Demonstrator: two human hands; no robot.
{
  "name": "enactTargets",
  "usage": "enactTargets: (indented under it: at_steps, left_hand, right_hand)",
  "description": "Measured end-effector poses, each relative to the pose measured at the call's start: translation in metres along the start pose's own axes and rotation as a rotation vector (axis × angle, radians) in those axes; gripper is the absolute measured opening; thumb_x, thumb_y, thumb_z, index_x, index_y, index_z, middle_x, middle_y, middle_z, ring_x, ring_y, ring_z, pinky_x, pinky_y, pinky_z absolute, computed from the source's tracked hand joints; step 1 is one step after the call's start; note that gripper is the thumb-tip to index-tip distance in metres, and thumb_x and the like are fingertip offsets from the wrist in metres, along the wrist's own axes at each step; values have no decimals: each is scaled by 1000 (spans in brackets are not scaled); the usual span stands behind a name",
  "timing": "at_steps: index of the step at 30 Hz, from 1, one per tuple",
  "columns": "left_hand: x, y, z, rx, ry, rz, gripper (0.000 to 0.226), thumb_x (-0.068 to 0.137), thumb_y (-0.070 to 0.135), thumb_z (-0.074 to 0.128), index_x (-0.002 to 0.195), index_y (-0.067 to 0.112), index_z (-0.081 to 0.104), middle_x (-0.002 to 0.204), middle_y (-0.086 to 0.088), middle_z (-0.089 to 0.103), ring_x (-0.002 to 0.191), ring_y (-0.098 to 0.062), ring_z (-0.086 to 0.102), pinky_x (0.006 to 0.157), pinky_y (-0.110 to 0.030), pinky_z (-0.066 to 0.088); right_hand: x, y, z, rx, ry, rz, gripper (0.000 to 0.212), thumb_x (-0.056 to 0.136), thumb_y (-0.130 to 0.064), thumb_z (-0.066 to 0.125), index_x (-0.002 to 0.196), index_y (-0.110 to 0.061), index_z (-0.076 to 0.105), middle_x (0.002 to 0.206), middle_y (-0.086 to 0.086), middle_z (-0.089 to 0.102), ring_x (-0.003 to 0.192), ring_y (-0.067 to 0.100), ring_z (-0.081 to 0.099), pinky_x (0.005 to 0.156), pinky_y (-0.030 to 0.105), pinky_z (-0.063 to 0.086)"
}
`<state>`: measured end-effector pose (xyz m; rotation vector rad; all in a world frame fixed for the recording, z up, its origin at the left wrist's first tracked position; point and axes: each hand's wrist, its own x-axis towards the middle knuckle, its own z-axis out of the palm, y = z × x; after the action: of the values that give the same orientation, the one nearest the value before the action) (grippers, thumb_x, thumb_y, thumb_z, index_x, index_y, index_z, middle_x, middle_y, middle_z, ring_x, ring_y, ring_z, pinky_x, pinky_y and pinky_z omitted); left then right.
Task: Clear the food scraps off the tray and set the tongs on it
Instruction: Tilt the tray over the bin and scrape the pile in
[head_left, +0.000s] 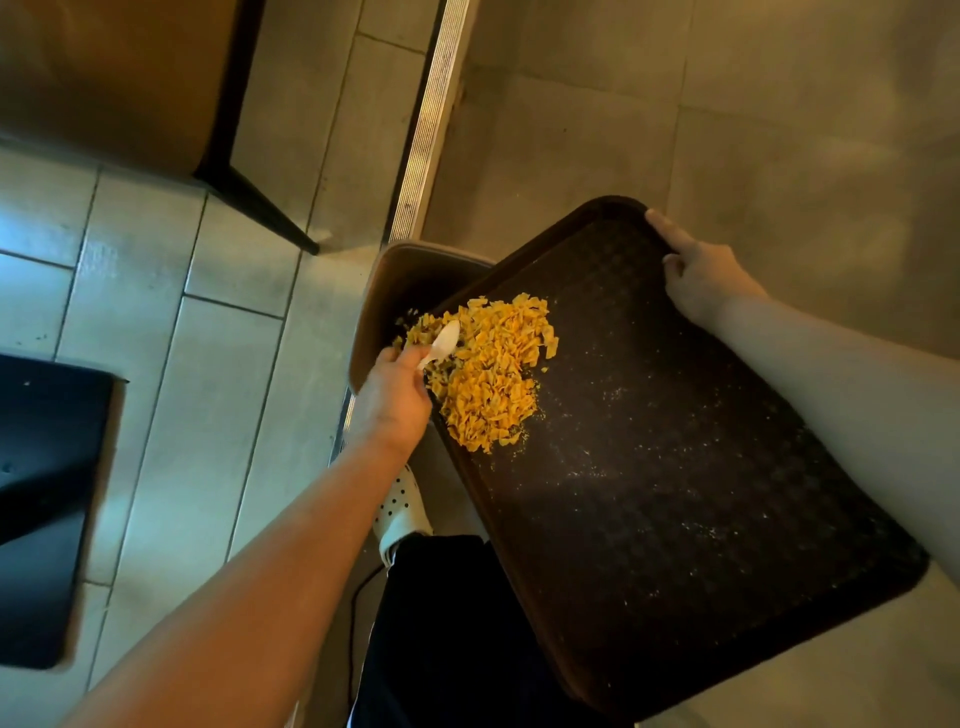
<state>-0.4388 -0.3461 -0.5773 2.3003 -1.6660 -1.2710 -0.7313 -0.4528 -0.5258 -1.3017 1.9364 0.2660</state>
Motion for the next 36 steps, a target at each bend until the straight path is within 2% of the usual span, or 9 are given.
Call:
enactTargets:
  at_steps: [6,9,15,21,26,28,30,32,36]
  left_hand:
    - [7,0,4,-1,-52,-56,44,94,7,42,136,19,43,109,-5,42,86,-17,48,81,-33,46]
    - [9,-3,-2,75,-17,-84,44,93,8,44,136,19,44,117,-10,43,97,-26,53,88,-39,48]
    - [14,31,-3,34,8,7,46,93,10,45,136,25,41,128,-7,41,103,-25,55,87,-38,50]
    - [13,30,1,42,-31,-30,48,91,8,48,136,25,41,126,-8,42,100,-26,56,84,-38,51]
    - [8,13,-5,20,2,-67,46,92,8,48,135,24,42,122,-6,43,92,-17,52,80,-31,49]
    - [10,20,-6,-31,32,-19,44,93,9,46,135,23,43,121,-5,43,94,-15,50,82,-27,45]
    - [15,31,-4,-100,21,50,43,93,8,45,133,22,45,122,-6,43,100,-17,52,91,-30,47]
    - [18,41,1,-135,-14,99,41,94,7,44,133,20,47,123,-7,43,101,-19,53,92,-31,46]
    - [22,48,8,-102,-68,68,47,93,2,43,136,20,44,130,-10,40,110,-26,51,98,-38,44]
  right_hand:
    - [0,6,2,-23,5,8,53,103,-21,26,145,-51,13,127,20,51,75,24,58,77,36,47]
    - [-1,8,3,-7,10,10,52,103,-22,26,145,-51,14,130,19,49,76,21,56,77,34,45]
    - [-1,7,5,-4,7,3,53,103,-21,27,145,-51,13,131,19,48,81,26,59,77,35,47]
    - [-1,13,6,2,-6,5,53,103,-21,27,145,-51,14,128,18,50,81,25,59,75,34,45]
    - [-1,14,7,21,13,11,53,103,-20,27,145,-49,16,145,13,39,118,34,50,98,36,39]
    - [-1,14,8,18,21,9,53,103,-20,27,145,-50,16,144,14,40,114,33,53,95,35,40]
    - [-1,14,9,19,27,9,53,103,-21,27,145,-51,16,142,14,41,105,31,56,91,34,41]
    - [0,13,10,24,29,7,53,103,-21,27,144,-52,15,141,14,42,93,26,56,87,33,41]
    - [1,14,10,29,21,-9,53,103,-22,27,144,-53,15,144,14,40,88,22,54,87,33,41]
